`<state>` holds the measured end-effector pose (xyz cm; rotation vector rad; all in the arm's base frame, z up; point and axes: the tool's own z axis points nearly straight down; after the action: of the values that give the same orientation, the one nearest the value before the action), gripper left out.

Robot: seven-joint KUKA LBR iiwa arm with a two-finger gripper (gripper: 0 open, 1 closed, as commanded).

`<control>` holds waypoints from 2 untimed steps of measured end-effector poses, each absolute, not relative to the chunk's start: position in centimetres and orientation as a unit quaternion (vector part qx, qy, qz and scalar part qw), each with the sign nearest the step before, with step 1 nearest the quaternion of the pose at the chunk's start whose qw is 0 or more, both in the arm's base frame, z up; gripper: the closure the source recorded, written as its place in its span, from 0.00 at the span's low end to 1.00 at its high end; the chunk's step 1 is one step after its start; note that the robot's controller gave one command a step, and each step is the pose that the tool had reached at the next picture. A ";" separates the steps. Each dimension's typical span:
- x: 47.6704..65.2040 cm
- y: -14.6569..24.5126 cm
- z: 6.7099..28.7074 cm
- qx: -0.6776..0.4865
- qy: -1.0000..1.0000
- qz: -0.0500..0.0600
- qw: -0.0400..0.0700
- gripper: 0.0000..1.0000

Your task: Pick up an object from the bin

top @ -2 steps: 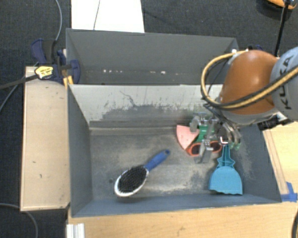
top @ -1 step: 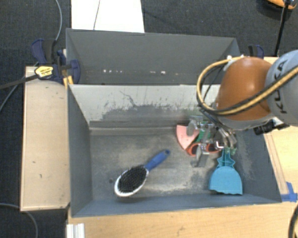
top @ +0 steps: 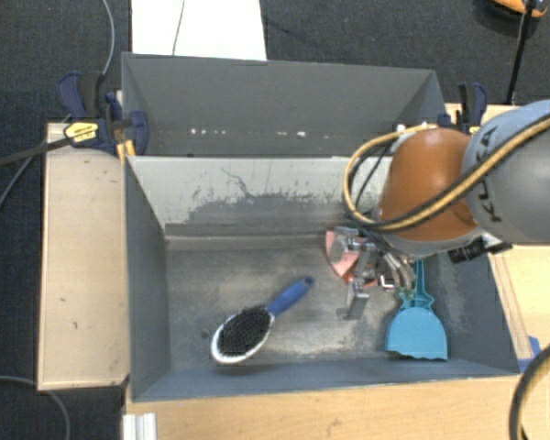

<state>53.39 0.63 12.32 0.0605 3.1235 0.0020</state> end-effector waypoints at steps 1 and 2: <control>56.1 3.1 8.5 0.040 0.999 0.001 0.004 0.00; 56.9 6.1 7.6 0.001 1.000 0.001 0.009 0.00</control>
Offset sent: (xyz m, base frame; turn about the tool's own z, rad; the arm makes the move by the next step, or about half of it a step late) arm 0.0271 0.0661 -0.0532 -0.0649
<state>56.87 6.06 7.56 0.0032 3.1226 0.0020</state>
